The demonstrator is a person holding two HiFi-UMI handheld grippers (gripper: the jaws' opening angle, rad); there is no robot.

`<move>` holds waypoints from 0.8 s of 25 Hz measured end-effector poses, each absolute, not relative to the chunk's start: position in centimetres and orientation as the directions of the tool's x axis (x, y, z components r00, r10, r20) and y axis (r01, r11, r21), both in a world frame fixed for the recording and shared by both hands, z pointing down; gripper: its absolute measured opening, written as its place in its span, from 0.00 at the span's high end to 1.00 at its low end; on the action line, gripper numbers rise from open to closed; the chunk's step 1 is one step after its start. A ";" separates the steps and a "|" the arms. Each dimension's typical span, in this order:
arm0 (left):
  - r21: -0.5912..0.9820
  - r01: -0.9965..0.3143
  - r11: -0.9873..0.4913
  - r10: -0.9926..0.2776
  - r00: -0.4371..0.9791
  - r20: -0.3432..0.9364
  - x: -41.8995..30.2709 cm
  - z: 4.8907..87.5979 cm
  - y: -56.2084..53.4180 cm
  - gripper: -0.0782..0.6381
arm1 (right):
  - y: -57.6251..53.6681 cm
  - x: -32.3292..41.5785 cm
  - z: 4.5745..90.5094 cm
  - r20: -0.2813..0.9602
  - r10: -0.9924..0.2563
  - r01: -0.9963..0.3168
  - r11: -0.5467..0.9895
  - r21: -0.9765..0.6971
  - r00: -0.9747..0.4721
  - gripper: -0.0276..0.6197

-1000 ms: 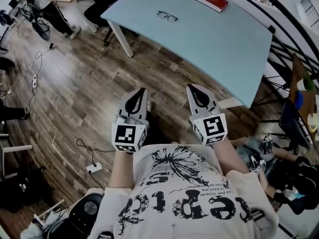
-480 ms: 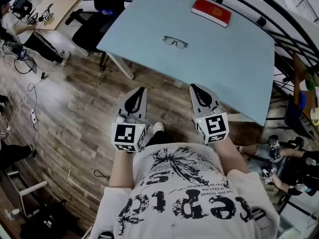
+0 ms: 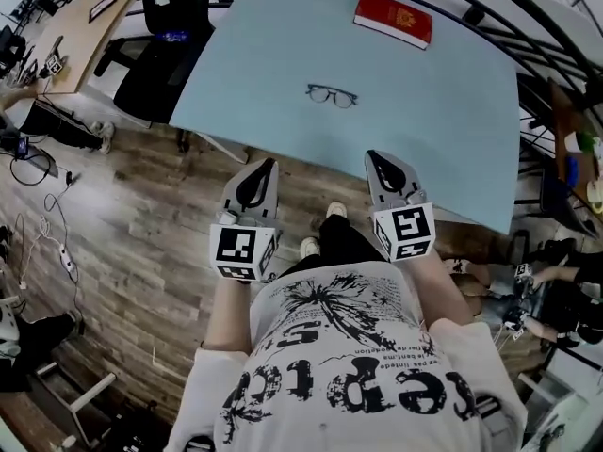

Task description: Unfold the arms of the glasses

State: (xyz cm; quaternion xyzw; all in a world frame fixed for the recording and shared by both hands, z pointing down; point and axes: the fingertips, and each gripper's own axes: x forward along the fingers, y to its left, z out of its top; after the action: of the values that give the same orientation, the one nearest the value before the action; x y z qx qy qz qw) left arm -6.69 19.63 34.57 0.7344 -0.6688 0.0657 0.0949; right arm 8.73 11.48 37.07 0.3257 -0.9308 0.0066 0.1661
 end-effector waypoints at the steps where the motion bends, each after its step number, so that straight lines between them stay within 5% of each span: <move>1: 0.055 -0.994 -0.099 -0.967 0.109 0.232 -6.9 35.0 18.6 0.86 | 10.6 8.5 37.5 0.321 -0.608 -0.614 0.783 0.094 -0.726 0.94; 20: 0.078 -0.969 -0.236 -0.904 0.249 0.348 -10.1 41.0 -3.9 0.86 | -9.7 5.4 46.4 0.540 -0.570 -0.672 0.740 0.011 -0.619 0.94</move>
State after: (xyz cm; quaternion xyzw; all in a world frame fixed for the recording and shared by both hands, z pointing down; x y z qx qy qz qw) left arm -10.07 -3.93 41.01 0.7777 -0.6019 0.1154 0.1398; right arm 5.42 -9.72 46.41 0.3473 -0.8945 0.0966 0.2642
